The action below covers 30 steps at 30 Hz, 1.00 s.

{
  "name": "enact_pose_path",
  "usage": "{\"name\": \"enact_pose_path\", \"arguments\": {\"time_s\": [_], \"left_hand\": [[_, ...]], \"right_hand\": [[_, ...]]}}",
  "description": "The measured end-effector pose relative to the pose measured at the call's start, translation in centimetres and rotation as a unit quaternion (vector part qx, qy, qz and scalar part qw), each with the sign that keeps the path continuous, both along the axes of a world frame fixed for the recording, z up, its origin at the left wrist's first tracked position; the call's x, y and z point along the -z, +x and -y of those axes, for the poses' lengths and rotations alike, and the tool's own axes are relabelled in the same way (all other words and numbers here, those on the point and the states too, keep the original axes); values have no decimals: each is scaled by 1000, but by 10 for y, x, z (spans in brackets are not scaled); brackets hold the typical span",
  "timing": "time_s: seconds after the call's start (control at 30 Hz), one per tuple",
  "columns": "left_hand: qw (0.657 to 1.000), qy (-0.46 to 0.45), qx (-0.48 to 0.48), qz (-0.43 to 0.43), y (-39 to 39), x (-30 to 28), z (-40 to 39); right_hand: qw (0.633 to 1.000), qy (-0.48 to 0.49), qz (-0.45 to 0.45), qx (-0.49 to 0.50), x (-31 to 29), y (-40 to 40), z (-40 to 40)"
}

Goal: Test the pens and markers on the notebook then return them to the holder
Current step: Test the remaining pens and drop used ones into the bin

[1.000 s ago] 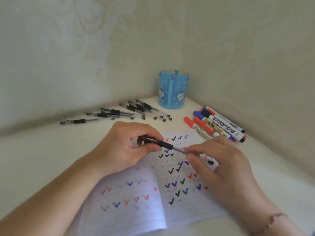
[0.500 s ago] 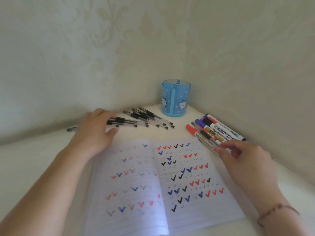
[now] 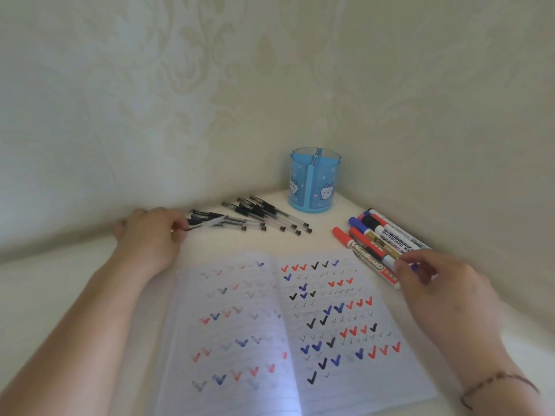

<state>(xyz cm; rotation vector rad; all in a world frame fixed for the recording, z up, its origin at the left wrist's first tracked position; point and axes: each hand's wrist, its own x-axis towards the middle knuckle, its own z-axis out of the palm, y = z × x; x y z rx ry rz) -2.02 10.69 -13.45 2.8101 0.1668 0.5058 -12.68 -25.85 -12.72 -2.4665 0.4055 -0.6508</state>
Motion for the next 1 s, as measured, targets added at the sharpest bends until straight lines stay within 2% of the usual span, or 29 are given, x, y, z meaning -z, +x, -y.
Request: {"name": "enact_pose_path", "arguments": {"time_s": [0.03, 0.1, 0.17, 0.23, 0.3, 0.37, 0.43, 0.5, 0.67, 0.77, 0.9, 1.0], "left_hand": [[995, -48, 77, 48, -6, -5, 8], [948, -128, 257, 133, -25, -20, 35], [883, -134, 416, 169, -50, -29, 69], [839, -116, 507, 162, -68, -23, 94], [828, -128, 530, 130, -75, -15, 103], [838, -126, 520, 110, -75, -12, 100], [849, -98, 506, 120, -72, -12, 99], [849, -83, 508, 117, -72, -12, 103], [831, -60, 549, 63, -81, -13, 109], [816, -100, 568, 40, -83, -14, 107], [810, -106, 576, 27, -83, -13, 109], [795, -173, 581, -3, -79, -11, 106]], "right_hand": [[999, -1, 24, -23, -4, -3, -5], [988, 45, 83, -119, -16, -8, -18], [957, 118, 64, -258, -30, -13, -34], [916, 125, 29, -380, -34, -13, -49], [876, 185, 88, -437, -32, -9, -57], [841, 291, 156, -430, -26, -7, -57], [816, 366, 151, -422, -22, -9, -56], [800, 383, 109, -449, -18, -12, -61], [797, 373, 45, -474, -6, -12, -69], [790, 355, 50, -497, -6, -15, -65], [814, 299, 73, -493, -7, -20, -63], [803, 346, 88, -478, -13, -26, -58]]}}
